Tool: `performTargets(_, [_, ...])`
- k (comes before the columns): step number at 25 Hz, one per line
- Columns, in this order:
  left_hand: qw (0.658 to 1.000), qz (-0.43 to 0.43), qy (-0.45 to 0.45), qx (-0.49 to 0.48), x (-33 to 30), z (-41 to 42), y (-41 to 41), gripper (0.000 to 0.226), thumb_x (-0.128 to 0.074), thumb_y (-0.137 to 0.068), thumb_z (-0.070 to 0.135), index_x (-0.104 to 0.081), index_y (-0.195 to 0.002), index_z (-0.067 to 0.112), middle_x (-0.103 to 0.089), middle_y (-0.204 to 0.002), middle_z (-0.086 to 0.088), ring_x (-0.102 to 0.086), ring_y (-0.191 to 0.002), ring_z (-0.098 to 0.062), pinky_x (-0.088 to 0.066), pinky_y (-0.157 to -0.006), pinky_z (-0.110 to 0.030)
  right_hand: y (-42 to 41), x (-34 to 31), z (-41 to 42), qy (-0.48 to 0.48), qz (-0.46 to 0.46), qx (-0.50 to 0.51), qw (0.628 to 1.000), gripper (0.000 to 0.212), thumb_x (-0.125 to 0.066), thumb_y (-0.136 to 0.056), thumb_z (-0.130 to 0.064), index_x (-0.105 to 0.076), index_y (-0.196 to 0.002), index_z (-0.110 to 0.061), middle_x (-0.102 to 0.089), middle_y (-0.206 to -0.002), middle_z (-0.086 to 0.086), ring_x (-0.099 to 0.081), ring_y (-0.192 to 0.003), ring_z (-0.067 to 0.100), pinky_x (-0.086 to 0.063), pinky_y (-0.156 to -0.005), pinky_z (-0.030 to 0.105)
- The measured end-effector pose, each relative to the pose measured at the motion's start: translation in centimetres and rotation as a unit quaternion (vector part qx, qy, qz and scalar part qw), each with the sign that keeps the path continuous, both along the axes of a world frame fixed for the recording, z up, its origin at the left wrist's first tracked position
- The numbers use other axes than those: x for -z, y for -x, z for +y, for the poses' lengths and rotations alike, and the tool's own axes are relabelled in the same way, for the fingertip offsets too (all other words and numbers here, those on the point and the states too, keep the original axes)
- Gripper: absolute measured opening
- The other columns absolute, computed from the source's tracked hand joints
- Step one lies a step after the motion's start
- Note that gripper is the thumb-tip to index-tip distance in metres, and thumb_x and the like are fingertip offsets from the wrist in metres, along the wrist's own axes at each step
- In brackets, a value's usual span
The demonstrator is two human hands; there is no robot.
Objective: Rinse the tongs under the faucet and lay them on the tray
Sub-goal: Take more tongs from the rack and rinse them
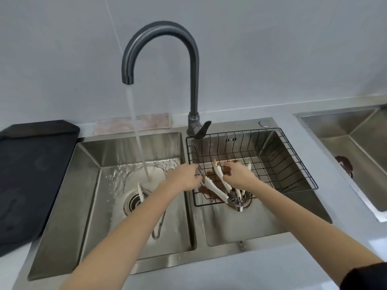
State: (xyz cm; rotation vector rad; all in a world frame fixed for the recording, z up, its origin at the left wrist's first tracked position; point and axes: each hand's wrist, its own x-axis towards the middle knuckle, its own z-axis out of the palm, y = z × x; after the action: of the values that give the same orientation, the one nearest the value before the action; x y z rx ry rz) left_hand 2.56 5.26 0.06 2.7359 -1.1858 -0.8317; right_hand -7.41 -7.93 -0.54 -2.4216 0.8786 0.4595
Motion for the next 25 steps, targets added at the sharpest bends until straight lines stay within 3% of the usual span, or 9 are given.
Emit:
performTargets(4, [0.999, 0.025, 0.018, -0.02, 1.5, -1.9, 2.1, 0.041, -0.04, -0.095, 0.034, -0.051, -0.129, 0.013, -0.062, -0.123, -0.007, -0.058, -0.112, -0.025, -0.047, -0.088, -0.036, 1.0, 1.2, -2.2, -0.007, 0.029, -0.006, 1.0, 0.051, -0.046, -0.09, -0.016, -0.04, -0.138, 0.001, -0.049, -0.139, 0.019, -0.048, -0.126, 0.033, -0.042, -0.101, 0.037])
performTargets(7, [0.998, 0.055, -0.001, -0.035, 2.6, -3.1, 3.1, 0.046, -0.04, -0.095, 0.036, -0.048, -0.132, 0.01, -0.059, -0.13, -0.009, -0.056, -0.117, -0.027, -0.047, -0.095, -0.037, 1.2, 2.3, -3.1, -0.02, 0.045, -0.004, 0.999, 0.042, -0.046, -0.091, -0.017, -0.046, -0.128, 0.002, -0.057, -0.127, 0.019, -0.055, -0.116, 0.032, -0.046, -0.088, 0.034])
performTargets(9, [0.997, 0.063, -0.016, -0.044, 3.2, -3.7, 3.6, 0.048, -0.04, -0.094, 0.039, -0.05, -0.13, 0.008, -0.057, -0.131, -0.011, -0.054, -0.119, -0.028, -0.047, -0.097, -0.038, 1.1, 2.8, -3.3, -0.028, 0.057, -0.006, 0.998, 0.032, -0.046, -0.091, -0.016, -0.05, -0.117, 0.002, -0.062, -0.103, 0.014, -0.059, -0.098, 0.03, -0.045, -0.075, 0.032])
performTargets(11, [0.995, 0.077, -0.02, -0.063, 3.7, -4.3, 4.2, 0.05, -0.041, -0.094, 0.041, -0.05, -0.129, 0.007, -0.056, -0.131, -0.012, -0.053, -0.12, -0.028, -0.047, -0.097, -0.038, 0.9, 2.9, -3.3, -0.023, 0.069, -0.01, 0.997, 0.024, -0.045, -0.091, -0.015, -0.049, -0.109, 0.001, -0.055, -0.082, 0.006, -0.055, -0.087, 0.027, -0.043, -0.069, 0.03])
performTargets(15, [0.989, 0.108, -0.021, -0.102, 4.6, -4.8, 4.7, 0.053, -0.043, -0.092, 0.04, -0.043, -0.135, 0.008, -0.054, -0.133, -0.014, -0.052, -0.122, -0.031, -0.045, -0.099, -0.038, 0.4, 3.0, -3.4, 0.005, 0.078, -0.015, 0.997, 0.021, -0.046, -0.092, -0.014, -0.053, -0.107, -0.002, -0.059, -0.104, 0.013, -0.061, -0.107, 0.031, -0.044, -0.071, 0.03])
performTargets(19, [0.981, 0.142, 0.001, -0.136, 4.7, -4.9, 5.0, 0.052, -0.045, -0.09, 0.035, -0.042, -0.134, 0.008, -0.064, -0.116, -0.015, -0.061, -0.107, -0.03, -0.048, -0.093, -0.037, 0.1, 3.2, -3.4, 0.012, 0.082, -0.011, 0.997, 0.022, -0.047, -0.09, -0.009, -0.055, -0.108, -0.001, -0.061, -0.104, 0.012, -0.06, -0.104, 0.031, -0.045, -0.072, 0.03])
performTargets(22, [0.975, 0.153, 0.027, -0.161, 4.2, -4.8, 5.1, 0.057, -0.049, -0.088, 0.031, -0.034, -0.139, 0.01, -0.059, -0.124, -0.015, -0.057, -0.114, -0.03, -0.046, -0.094, -0.036, 0.4, 3.0, -3.4, 0.017, 0.062, 0.001, 0.998, 0.006, -0.049, -0.088, -0.009, -0.046, -0.084, -0.006, -0.046, -0.072, 0.004, -0.054, -0.086, 0.027, -0.043, -0.064, 0.028])
performTargets(25, [0.961, 0.169, 0.091, -0.198, 3.5, -4.7, 5.0, 0.056, -0.052, -0.087, 0.026, -0.032, -0.138, 0.015, -0.064, -0.107, -0.013, -0.062, -0.096, -0.028, -0.048, -0.084, -0.033, 0.9, 2.7, -3.6, 0.007, 0.038, 0.042, 0.998, 0.032, -0.05, -0.086, -0.01, -0.033, -0.059, -0.009, -0.037, -0.062, 0.002, -0.046, -0.059, 0.019, -0.032, -0.046, 0.023])
